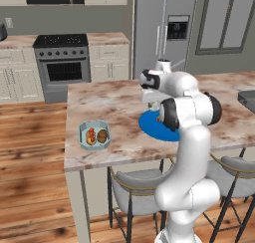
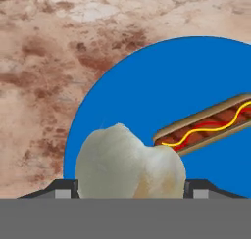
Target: Place one cooked food and one vegetable from the large plate to each tupperware container.
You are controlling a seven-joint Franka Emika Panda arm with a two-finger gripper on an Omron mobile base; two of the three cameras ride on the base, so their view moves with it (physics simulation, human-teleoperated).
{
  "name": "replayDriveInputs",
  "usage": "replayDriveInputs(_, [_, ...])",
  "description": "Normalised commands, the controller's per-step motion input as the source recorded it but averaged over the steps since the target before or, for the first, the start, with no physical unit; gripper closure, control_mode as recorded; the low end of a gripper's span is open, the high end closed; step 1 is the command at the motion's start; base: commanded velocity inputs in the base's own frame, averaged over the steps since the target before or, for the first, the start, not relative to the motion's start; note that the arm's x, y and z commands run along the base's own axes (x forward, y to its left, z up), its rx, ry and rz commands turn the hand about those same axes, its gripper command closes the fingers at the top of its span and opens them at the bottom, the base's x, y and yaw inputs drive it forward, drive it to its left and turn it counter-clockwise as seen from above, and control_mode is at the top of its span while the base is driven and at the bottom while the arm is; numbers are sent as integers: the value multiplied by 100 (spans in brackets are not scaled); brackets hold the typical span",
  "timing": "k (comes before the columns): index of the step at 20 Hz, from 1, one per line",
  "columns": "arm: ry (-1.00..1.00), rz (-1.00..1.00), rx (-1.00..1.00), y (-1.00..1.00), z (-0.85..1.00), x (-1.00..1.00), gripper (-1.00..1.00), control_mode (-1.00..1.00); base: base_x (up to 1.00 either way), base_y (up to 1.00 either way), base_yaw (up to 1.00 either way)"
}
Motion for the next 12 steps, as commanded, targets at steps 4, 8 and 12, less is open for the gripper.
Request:
replayDriveInputs(4, [-14,-5,0,15,70,-100,100,-100,0,0,0])
replayDriveInputs(8, [-8,-4,0,16,61,-100,100,-100,0,0,0])
replayDriveInputs(12, [1,0,-2,0,28,-46,100,-100,0,0,0])
